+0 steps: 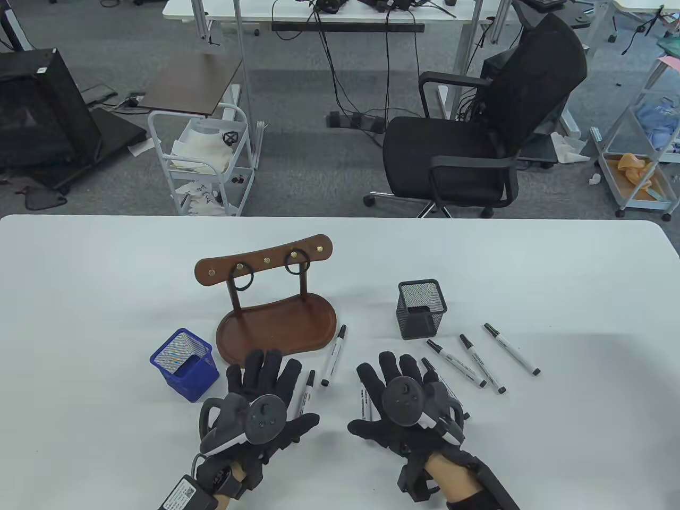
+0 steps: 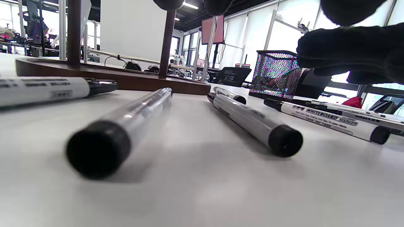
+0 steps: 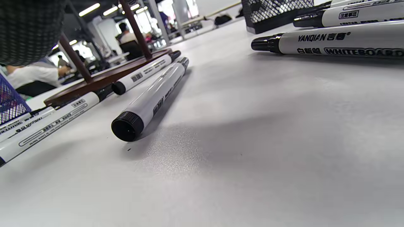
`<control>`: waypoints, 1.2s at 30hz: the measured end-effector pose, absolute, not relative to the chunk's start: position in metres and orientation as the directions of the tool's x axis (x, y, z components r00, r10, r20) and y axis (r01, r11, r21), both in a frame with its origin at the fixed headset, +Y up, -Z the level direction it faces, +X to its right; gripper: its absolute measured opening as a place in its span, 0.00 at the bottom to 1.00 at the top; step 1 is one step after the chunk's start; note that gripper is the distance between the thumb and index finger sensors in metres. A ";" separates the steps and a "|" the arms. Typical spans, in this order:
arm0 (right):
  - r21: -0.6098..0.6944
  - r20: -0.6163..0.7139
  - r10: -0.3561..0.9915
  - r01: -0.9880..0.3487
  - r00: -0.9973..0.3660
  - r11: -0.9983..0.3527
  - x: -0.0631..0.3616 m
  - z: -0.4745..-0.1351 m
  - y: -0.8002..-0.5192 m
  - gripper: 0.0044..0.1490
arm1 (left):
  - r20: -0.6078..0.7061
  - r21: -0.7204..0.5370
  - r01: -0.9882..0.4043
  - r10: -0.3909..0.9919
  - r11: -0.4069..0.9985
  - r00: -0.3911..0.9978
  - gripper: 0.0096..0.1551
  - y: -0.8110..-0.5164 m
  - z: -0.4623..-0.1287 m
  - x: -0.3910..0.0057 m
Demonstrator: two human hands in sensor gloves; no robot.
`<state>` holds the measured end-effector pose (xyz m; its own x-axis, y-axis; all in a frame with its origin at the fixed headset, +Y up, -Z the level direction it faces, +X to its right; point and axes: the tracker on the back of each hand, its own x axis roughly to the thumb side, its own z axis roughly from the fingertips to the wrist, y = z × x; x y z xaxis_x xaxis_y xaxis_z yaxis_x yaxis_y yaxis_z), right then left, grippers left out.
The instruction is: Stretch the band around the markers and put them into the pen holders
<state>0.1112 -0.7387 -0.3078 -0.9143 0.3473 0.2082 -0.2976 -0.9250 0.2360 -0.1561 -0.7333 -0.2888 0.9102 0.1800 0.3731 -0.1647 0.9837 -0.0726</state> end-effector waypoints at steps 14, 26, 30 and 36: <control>0.251 0.214 0.345 -0.289 -0.914 -0.924 0.109 -0.307 -0.741 0.62 | 0.371 -0.078 -0.171 0.188 0.982 0.909 0.60 -0.734 -0.289 -0.156; 0.247 0.211 0.344 -0.291 -0.915 -0.924 0.110 -0.308 -0.741 0.62 | 0.346 0.000 -0.348 0.326 0.938 0.880 0.61 -0.703 -0.299 -0.156; 0.239 0.212 0.345 -0.294 -0.914 -0.925 0.110 -0.308 -0.740 0.62 | 0.270 0.023 -0.520 0.495 0.854 0.825 0.59 -0.682 -0.313 -0.166; 0.228 0.215 0.348 -0.300 -0.913 -0.926 0.111 -0.308 -0.739 0.62 | 0.105 0.040 -0.715 0.708 0.698 0.698 0.54 -0.663 -0.338 -0.185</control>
